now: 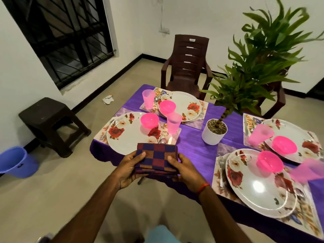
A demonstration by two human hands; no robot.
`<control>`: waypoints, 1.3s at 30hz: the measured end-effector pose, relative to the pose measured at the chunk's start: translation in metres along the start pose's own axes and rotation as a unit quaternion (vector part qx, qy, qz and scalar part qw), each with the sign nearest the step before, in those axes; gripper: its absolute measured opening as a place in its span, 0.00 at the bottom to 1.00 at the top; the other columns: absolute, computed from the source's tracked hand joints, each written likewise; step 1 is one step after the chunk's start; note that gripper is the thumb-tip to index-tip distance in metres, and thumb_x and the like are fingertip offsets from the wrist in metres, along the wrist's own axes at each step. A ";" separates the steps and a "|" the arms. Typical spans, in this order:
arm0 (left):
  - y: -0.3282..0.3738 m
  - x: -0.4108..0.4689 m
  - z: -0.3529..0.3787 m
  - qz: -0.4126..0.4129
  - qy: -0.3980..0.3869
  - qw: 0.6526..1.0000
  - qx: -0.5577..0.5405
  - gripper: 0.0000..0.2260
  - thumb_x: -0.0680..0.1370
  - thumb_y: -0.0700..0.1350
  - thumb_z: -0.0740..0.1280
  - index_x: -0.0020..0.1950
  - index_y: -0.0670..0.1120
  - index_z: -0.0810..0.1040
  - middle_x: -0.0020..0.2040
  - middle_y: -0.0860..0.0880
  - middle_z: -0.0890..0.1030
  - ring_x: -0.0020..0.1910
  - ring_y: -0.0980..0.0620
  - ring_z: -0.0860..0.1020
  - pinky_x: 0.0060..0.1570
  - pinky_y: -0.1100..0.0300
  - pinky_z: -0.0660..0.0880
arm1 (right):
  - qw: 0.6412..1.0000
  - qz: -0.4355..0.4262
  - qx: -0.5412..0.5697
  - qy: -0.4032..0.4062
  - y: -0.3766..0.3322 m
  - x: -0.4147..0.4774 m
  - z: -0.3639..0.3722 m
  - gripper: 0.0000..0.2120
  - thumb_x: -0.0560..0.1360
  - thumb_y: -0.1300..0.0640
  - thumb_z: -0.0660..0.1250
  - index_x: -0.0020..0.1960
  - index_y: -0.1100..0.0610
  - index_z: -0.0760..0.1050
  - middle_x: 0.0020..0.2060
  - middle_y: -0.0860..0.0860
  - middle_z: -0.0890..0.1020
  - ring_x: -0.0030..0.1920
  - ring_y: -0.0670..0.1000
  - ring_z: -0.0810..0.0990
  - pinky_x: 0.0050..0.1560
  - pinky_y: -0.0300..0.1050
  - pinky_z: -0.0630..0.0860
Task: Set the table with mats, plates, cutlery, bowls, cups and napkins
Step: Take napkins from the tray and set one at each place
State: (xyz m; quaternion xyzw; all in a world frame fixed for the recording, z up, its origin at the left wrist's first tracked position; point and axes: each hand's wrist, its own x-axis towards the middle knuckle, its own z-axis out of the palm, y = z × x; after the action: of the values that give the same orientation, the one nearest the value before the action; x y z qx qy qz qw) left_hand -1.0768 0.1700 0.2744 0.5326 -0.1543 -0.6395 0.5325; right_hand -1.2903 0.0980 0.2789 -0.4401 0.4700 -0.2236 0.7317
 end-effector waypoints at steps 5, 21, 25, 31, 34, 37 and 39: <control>-0.008 0.016 -0.001 -0.026 -0.064 0.998 -0.001 0.23 0.73 0.42 0.74 0.68 0.39 0.76 0.61 0.37 0.83 0.57 0.39 0.84 0.47 0.50 0.85 | 0.995 -0.065 0.016 0.077 0.016 0.004 -0.007 0.17 0.79 0.59 0.69 0.67 0.57 0.72 0.53 0.57 0.86 0.49 0.57 0.87 0.37 0.45 0.82; -0.038 0.098 0.047 -0.060 -0.044 0.991 0.110 0.17 0.73 0.33 0.77 0.60 0.39 0.82 0.47 0.40 0.86 0.33 0.48 0.81 0.34 0.61 0.81 | 0.963 -0.041 -0.066 0.260 0.038 0.031 -0.081 0.07 0.75 0.63 0.74 0.53 0.61 0.80 0.45 0.58 0.86 0.42 0.54 0.87 0.34 0.47 0.83; -0.037 0.126 0.064 -0.074 -0.009 0.995 0.068 0.15 0.73 0.33 0.76 0.58 0.34 0.81 0.50 0.37 0.86 0.40 0.47 0.85 0.38 0.60 0.83 | 0.946 -0.040 -0.136 0.291 0.036 0.057 -0.106 0.08 0.75 0.57 0.75 0.52 0.57 0.79 0.42 0.55 0.85 0.35 0.53 0.85 0.32 0.48 0.82; -0.032 0.171 0.087 -0.100 0.020 0.995 0.018 0.04 0.78 0.33 0.71 0.52 0.35 0.82 0.50 0.38 0.86 0.43 0.46 0.86 0.41 0.59 0.84 | 0.939 -0.060 -0.186 0.282 0.030 0.097 -0.139 0.08 0.76 0.54 0.74 0.51 0.56 0.78 0.32 0.52 0.85 0.24 0.50 0.80 0.25 0.42 0.76; -0.035 0.190 0.093 -0.114 0.050 0.992 0.005 0.03 0.78 0.32 0.70 0.51 0.36 0.82 0.52 0.38 0.85 0.46 0.46 0.85 0.41 0.58 0.85 | 0.942 -0.057 -0.187 0.272 0.028 0.116 -0.151 0.08 0.76 0.56 0.75 0.51 0.59 0.79 0.37 0.56 0.85 0.24 0.49 0.81 0.23 0.40 0.75; -0.041 0.205 0.096 -0.116 0.065 0.991 -0.014 0.09 0.78 0.31 0.70 0.58 0.36 0.78 0.50 0.41 0.86 0.44 0.48 0.86 0.38 0.59 0.84 | 0.943 -0.027 -0.186 0.273 0.030 0.133 -0.160 0.10 0.75 0.57 0.75 0.51 0.61 0.79 0.41 0.60 0.84 0.23 0.49 0.80 0.21 0.39 0.73; -0.044 0.212 0.099 -0.111 0.078 0.991 -0.018 0.09 0.78 0.29 0.69 0.57 0.35 0.78 0.49 0.40 0.84 0.41 0.48 0.85 0.39 0.58 0.84 | 0.942 -0.016 -0.189 0.278 0.036 0.144 -0.167 0.10 0.74 0.57 0.76 0.51 0.61 0.80 0.41 0.60 0.84 0.23 0.48 0.80 0.21 0.39 0.74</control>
State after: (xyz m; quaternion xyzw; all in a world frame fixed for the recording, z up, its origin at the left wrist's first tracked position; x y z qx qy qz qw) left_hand -1.1544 -0.0293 0.1694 0.5847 -0.0410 -0.6538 0.4785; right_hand -1.3750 -0.0624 0.1493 -0.4980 0.6809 -0.2559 0.4721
